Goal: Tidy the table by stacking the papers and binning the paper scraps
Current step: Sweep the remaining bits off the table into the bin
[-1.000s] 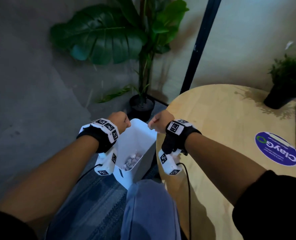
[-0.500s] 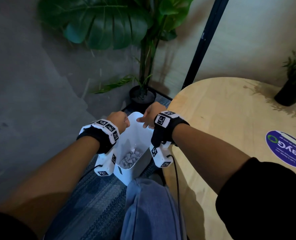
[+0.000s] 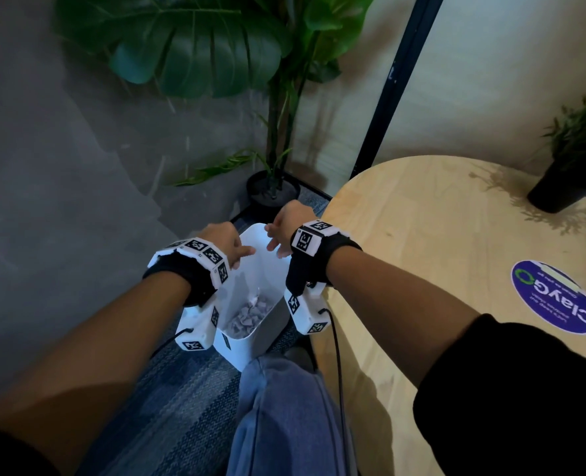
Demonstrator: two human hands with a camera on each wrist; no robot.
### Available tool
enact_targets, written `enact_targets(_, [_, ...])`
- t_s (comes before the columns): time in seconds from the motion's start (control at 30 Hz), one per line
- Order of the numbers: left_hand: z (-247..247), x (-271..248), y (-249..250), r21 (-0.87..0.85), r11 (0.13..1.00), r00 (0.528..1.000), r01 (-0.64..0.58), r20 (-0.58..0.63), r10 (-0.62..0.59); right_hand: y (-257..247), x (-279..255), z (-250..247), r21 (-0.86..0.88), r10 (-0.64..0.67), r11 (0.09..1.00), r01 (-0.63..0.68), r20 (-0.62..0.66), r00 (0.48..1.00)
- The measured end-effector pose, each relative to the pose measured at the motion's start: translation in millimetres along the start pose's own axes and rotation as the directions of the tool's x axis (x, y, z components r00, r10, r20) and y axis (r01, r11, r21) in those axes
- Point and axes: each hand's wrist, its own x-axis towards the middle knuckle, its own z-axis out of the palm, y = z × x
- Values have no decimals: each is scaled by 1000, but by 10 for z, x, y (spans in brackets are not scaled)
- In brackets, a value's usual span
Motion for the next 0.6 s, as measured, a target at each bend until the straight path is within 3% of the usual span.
enact_targets(0.2, [32, 13, -61, -19, 1000, 992, 6, 126, -3, -26, 18, -31, -10, -18, 1000, 18, 4, 1000])
enact_targets(0.43, [15, 32, -42, 26, 999, 996, 40, -85, -37, -80, 6, -27, -112, -29, 993, 30, 16, 999])
enact_targets(0.53, [-14, 14, -26, 12, 1000, 996, -24, -81, 25, -35, -57, -69, -126, -64, 989, 75, 94, 994])
enact_targets(0.6, [-39, -28, -18, 38, 997, 997, -62, -50, 64, -12, -136, -94, -159, -111, 980, 121, 68, 992])
